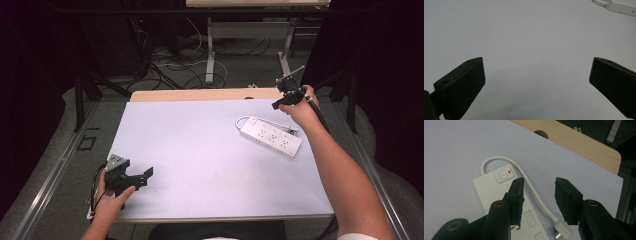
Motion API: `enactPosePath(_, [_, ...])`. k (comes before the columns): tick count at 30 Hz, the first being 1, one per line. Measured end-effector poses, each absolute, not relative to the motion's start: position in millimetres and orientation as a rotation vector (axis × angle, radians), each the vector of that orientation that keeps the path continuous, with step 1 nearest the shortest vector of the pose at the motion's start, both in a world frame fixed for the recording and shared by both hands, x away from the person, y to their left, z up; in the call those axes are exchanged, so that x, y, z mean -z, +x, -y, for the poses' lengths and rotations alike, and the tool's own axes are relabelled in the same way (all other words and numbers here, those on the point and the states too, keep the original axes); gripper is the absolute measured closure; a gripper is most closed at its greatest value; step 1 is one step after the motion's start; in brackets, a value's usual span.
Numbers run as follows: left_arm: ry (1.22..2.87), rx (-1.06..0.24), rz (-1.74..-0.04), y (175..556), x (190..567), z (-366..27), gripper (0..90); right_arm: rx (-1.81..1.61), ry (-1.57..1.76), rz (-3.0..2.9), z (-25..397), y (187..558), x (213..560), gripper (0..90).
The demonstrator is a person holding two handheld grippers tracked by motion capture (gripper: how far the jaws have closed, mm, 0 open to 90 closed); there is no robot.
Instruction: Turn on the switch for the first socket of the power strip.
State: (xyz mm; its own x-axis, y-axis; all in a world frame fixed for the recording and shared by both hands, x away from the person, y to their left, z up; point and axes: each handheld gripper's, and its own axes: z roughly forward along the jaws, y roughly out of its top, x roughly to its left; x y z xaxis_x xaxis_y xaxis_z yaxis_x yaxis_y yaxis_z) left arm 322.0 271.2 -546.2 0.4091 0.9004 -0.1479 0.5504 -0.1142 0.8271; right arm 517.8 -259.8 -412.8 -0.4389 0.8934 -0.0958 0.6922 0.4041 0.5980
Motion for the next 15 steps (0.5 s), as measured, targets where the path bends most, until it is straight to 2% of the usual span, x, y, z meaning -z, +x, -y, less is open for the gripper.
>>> enactPosePath(15, [1.792, -0.490, -1.258, 322, 546, -272, 0.1, -0.673, 1.447, -2.250, 252, 532, 427, 62.6])
